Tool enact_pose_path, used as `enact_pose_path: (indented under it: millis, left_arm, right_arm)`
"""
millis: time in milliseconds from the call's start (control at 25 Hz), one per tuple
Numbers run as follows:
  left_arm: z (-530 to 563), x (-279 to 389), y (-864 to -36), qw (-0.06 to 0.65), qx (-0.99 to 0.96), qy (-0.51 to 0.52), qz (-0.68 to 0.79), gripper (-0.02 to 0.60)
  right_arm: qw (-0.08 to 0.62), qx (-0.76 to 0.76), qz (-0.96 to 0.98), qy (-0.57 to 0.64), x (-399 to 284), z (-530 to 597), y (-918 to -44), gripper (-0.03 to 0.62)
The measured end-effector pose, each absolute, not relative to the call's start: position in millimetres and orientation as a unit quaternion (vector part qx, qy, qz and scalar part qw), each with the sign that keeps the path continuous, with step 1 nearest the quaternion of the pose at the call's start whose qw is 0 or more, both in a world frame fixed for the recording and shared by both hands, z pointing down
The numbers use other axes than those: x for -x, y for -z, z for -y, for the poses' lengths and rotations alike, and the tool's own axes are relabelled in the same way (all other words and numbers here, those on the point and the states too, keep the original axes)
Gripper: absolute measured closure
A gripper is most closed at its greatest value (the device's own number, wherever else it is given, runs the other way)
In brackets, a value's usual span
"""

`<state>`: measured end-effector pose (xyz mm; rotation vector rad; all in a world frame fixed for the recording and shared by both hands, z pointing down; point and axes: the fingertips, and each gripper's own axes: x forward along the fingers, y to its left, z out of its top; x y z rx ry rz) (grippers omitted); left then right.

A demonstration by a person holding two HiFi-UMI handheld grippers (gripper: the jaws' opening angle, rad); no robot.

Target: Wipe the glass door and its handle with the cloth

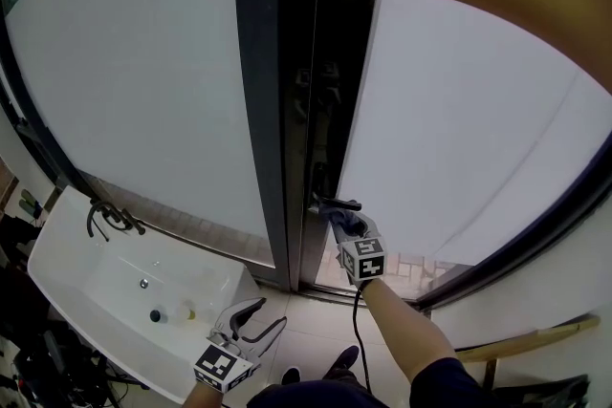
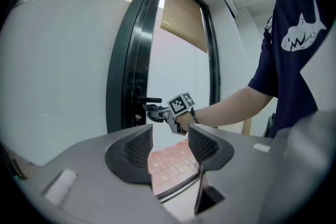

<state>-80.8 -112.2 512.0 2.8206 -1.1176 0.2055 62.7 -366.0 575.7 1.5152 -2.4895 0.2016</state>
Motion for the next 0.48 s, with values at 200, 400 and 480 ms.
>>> enact_pose_path:
  millis: [200, 400, 480]
  left_arm:
    - [114.0, 75.4, -511.4, 0.046, -0.929, -0.066, 0.361, 0.376]
    - [112.9, 72.9, -514.1, 0.043, -0.928, -0.073, 0.362, 0.376]
    - [112.1, 74.2, -513.2, 0.047, -0.927, -0.073, 0.366, 0.376]
  right_arm:
    - [0.061, -0.480, 0.869, -0.106, -11.3, 366.4, -560.9, 0.454]
    - [0.055, -0.482, 0.868, -0.109, 13.6, 389.9, -547.8, 0.454]
    - [0.071, -0.479, 0.870, -0.091, 12.3, 391.6, -551.2, 0.453]
